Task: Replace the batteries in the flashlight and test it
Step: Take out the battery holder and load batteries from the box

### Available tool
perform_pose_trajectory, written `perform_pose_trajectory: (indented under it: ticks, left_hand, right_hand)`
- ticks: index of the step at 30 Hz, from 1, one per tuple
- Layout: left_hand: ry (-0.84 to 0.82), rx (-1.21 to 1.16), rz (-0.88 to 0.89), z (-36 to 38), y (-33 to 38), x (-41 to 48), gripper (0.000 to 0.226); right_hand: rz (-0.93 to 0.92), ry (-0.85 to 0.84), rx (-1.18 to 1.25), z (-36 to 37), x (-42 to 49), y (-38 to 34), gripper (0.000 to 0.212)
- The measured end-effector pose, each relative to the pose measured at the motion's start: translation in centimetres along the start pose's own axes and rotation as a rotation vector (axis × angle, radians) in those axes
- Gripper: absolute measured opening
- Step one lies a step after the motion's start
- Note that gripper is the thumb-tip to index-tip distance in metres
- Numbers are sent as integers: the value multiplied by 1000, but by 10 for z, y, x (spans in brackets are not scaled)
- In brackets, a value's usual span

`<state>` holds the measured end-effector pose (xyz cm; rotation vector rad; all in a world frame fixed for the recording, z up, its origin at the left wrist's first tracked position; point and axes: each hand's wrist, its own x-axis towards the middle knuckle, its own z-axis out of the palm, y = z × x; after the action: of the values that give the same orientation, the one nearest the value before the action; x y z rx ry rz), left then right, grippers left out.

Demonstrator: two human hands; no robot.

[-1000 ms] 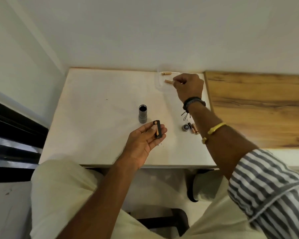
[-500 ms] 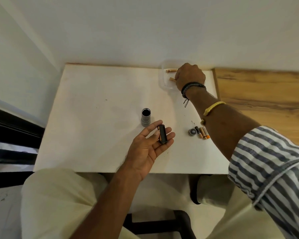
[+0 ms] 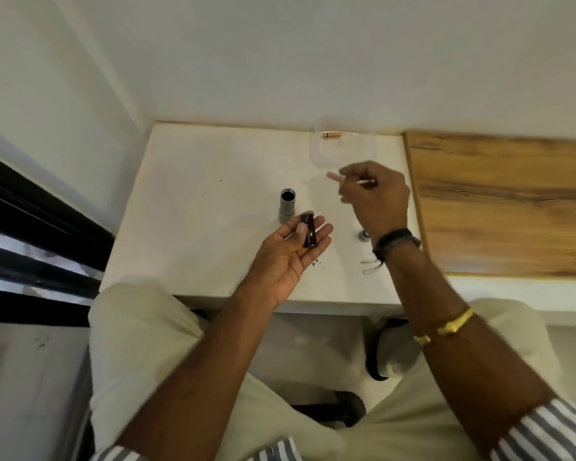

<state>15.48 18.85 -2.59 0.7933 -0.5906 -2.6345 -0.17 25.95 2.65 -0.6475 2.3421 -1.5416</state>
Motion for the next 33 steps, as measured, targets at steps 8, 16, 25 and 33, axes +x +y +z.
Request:
perform_pose_trajectory:
  ticks: [8,16,25,33]
  left_hand:
    - [37,82,45,-1,-6,-11,30]
    - [32,185,53,0,-7,-20,31]
    - [49,260,57,9,-19,-26,20]
    - [62,237,55,9,-23,-25,24]
  right_hand:
    - [62,-198,173,-26,-84,12,18]
    - [-198,-278,-115,-27,-97,7,16]
    - [-360,-149,-343,-18,-104,5,17]
    - [-317,-112,-286,-14,-99,12,13]
